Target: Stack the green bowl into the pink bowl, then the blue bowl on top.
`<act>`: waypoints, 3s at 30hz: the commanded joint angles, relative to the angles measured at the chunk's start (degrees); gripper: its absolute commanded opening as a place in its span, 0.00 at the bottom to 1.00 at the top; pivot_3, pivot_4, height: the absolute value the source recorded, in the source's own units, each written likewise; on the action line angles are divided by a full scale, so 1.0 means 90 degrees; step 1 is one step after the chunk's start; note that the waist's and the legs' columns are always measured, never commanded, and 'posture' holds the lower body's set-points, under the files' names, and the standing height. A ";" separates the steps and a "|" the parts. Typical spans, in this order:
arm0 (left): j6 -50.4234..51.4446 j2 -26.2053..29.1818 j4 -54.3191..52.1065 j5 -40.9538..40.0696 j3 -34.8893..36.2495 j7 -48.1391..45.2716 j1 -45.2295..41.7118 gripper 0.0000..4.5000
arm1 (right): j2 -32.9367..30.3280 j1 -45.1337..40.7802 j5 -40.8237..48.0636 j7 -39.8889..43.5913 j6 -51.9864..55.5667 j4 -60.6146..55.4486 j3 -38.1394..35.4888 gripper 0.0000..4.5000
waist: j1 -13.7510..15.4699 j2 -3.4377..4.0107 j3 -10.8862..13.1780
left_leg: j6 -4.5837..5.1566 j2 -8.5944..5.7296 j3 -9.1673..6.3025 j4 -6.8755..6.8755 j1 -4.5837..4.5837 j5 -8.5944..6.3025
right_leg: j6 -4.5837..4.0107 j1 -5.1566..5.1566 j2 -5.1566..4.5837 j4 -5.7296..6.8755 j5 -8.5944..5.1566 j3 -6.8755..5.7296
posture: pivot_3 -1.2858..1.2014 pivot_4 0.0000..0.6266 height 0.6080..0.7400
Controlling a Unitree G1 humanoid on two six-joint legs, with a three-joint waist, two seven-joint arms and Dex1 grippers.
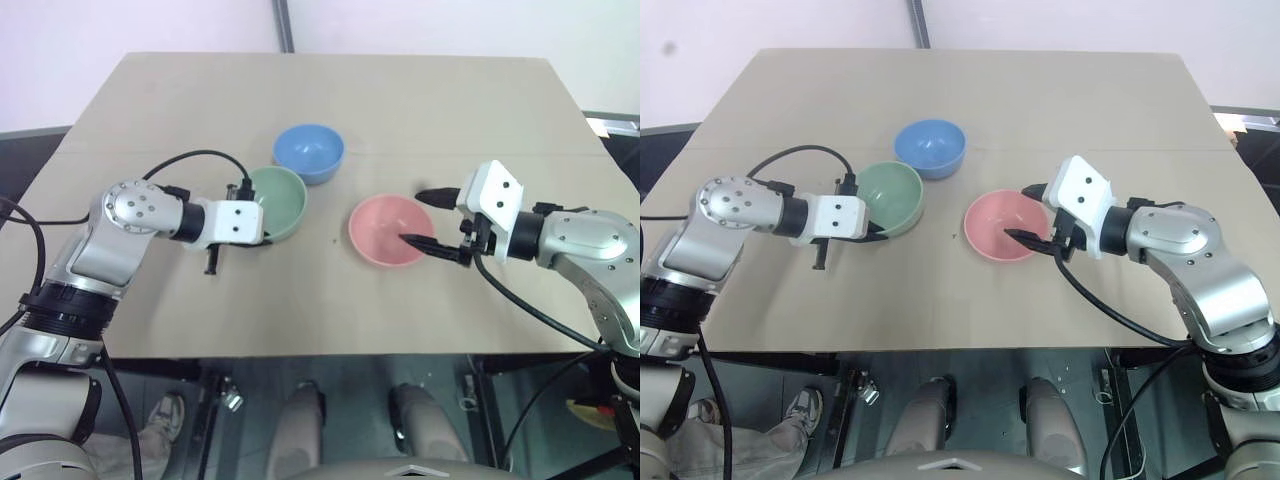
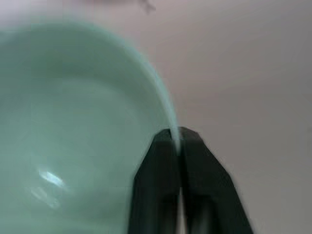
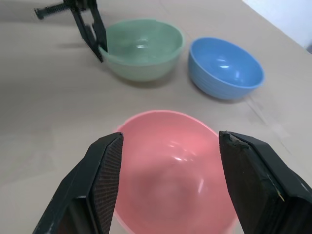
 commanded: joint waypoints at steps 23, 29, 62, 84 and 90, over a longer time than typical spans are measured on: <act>-0.1092 -0.2218 0.1031 -0.1354 -0.0668 -0.2044 -0.2711 0.15 | -0.0638 0.1032 0.0284 -0.0907 0.0581 -0.1194 -0.1402 0.76 | 0.0007 0.0000 0.0000 | 0.0001 -0.0009 -0.0023 0.0029 -0.0055 0.0001 | 0.0000 -0.0033 -0.0001 0.0021 0.0002 -0.0019 | 0.52 0.24 1.00; -0.1282 -0.2296 0.1457 -0.1521 -0.0431 -0.2044 -0.2847 0.70 | -0.0782 0.1265 0.0540 -0.1011 0.0942 -0.1547 -0.1891 0.76 | -0.0013 0.0001 0.0001 | 0.0001 -0.0008 -0.0024 0.0028 -0.0049 0.0002 | 0.0000 -0.0034 0.0001 0.0035 0.0001 -0.0017 | 0.52 0.24 1.00; -0.3065 -0.2113 0.6291 0.2996 -0.1098 0.2694 -0.4257 0.70 | 0.0178 -0.0677 0.0664 -0.1099 0.0380 -0.0398 -0.0148 0.76 | -0.0014 0.0000 0.0002 | 0.0001 -0.0014 -0.0029 0.0065 -0.0054 0.0002 | 0.0000 -0.0046 0.0000 0.0093 0.0000 -0.0018 | 0.52 0.24 1.00; -0.4088 -0.2561 0.6374 0.1797 -0.0352 0.1396 -0.4266 0.01 | 0.0087 -0.0361 0.0813 -0.1472 0.0663 -0.0845 -0.0421 0.76 | -0.0003 -0.0001 0.0002 | 0.0001 -0.0016 -0.0030 0.0064 -0.0055 0.0002 | 0.0000 -0.0046 -0.0002 0.0093 0.0000 -0.0018 | 0.52 0.24 1.00; -0.3332 -0.2975 0.4281 -0.0492 0.0152 -0.1389 -0.3933 0.01 | -0.0025 -0.0287 0.0905 -0.1488 0.0723 -0.0921 -0.0732 0.76 | 0.0027 -0.0002 0.0003 | 0.0001 -0.0018 -0.0031 0.0066 -0.0058 0.0002 | 0.0000 -0.0043 -0.0006 0.0093 0.0000 -0.0021 | 0.52 0.24 1.00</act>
